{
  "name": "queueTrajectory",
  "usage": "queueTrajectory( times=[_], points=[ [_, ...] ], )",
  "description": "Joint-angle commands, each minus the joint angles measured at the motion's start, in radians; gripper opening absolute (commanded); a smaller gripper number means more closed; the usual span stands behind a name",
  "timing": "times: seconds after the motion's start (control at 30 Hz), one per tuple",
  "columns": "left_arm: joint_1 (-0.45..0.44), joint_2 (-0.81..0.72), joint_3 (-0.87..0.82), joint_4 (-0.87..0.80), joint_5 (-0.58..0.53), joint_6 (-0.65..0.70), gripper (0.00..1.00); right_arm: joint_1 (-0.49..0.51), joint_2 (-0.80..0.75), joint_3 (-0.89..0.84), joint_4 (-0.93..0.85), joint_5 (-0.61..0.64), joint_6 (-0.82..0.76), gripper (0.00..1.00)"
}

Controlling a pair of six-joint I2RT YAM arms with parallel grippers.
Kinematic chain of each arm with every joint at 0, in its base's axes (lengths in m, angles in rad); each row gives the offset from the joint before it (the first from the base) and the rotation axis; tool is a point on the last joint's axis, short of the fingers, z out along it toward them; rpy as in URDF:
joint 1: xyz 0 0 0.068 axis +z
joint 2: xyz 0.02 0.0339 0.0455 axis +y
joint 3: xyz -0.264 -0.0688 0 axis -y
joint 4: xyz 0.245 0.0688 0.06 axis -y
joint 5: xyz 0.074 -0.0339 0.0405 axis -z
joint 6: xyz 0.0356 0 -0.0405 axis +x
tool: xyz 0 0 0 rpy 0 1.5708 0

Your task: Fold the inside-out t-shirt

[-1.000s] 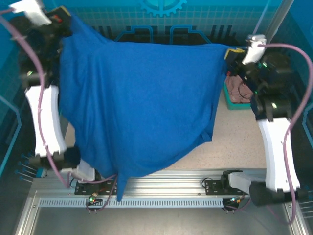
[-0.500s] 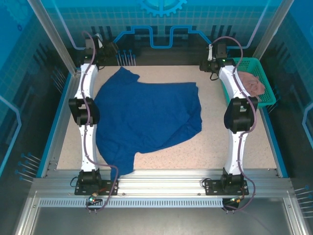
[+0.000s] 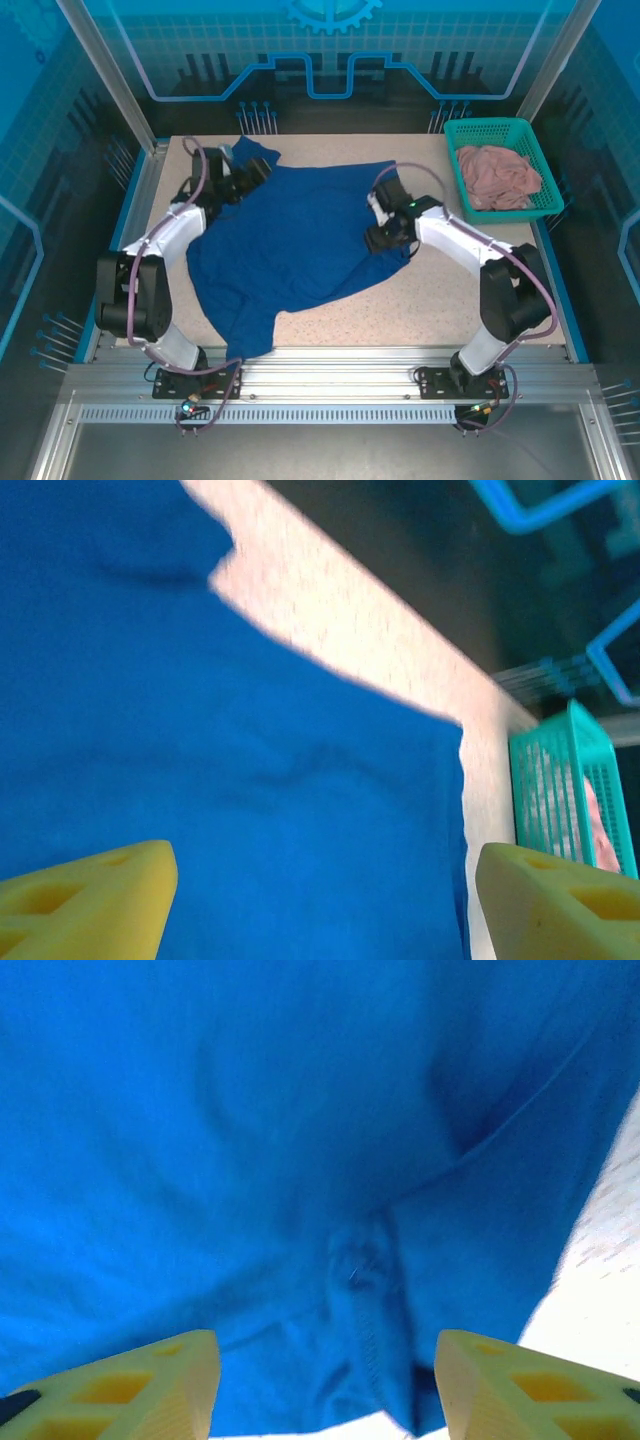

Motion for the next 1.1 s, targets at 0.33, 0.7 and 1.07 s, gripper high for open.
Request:
queueTrajectory(
  times=[0.33,0.7,1.07],
  points=[
    [-0.007,-0.057,-0.303,0.034,0.078,0.011,0.81,0.044,0.228,0.078,-0.031,0.204,0.008,0.52],
    [-0.004,0.025,-0.355,0.047,0.039,0.040,0.82,-0.004,0.281,0.135,-0.090,0.269,0.004,0.26],
    [-0.004,0.134,-0.324,0.082,0.057,0.036,0.81,-0.146,0.176,0.116,-0.094,0.266,-0.010,0.07]
  ],
)
